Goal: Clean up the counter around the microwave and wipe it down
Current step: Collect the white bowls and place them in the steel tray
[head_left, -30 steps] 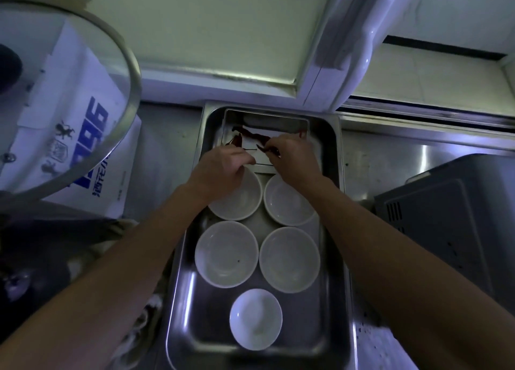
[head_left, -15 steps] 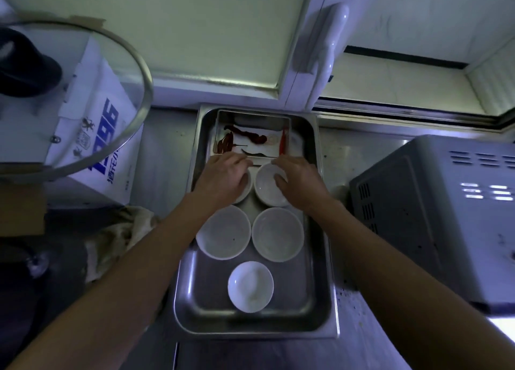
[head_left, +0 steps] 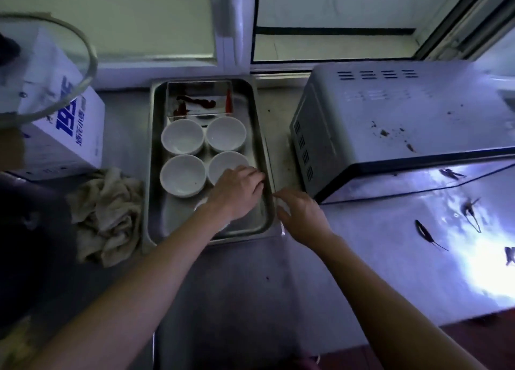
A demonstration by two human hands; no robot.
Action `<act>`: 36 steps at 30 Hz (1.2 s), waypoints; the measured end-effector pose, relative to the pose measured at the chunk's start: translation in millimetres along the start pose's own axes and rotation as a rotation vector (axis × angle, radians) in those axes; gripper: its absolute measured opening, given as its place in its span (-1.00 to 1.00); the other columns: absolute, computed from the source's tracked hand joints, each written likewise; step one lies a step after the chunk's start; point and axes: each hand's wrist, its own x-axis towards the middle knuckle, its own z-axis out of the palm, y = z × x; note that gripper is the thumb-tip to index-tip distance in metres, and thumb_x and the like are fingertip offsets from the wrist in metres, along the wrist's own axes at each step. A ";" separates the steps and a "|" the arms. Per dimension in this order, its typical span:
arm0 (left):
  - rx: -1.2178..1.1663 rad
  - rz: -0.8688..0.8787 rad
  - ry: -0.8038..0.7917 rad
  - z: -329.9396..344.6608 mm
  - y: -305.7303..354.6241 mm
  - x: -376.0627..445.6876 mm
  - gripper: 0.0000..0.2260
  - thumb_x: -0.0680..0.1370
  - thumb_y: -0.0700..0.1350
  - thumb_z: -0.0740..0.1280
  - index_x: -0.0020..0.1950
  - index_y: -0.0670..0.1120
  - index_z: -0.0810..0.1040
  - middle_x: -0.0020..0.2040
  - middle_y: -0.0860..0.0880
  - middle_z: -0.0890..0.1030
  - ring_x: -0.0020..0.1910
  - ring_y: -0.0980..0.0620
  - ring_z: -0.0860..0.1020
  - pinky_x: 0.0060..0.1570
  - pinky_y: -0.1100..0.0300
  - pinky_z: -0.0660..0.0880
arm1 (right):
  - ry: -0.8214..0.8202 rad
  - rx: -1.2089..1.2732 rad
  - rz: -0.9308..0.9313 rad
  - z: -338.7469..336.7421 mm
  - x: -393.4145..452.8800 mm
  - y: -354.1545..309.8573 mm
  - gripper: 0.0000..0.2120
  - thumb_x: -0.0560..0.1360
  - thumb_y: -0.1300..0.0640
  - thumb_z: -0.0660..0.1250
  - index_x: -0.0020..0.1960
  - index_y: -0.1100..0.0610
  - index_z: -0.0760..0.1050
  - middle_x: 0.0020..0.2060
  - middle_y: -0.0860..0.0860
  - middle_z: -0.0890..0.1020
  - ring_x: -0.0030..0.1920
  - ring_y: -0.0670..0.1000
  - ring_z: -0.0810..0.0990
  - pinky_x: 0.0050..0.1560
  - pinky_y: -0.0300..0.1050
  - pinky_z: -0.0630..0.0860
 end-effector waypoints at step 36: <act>0.202 0.317 -0.420 186.6 428.2 46.3 -0.66 0.65 0.03 0.18 0.39 -0.02 0.50 0.33 -0.03 0.54 0.29 -0.09 0.50 0.23 0.02 0.44 | 0.195 0.120 0.715 -124.0 -392.6 324.3 -0.61 0.55 0.11 0.21 0.35 0.05 0.53 0.29 0.03 0.59 0.30 0.11 0.53 0.22 0.08 0.53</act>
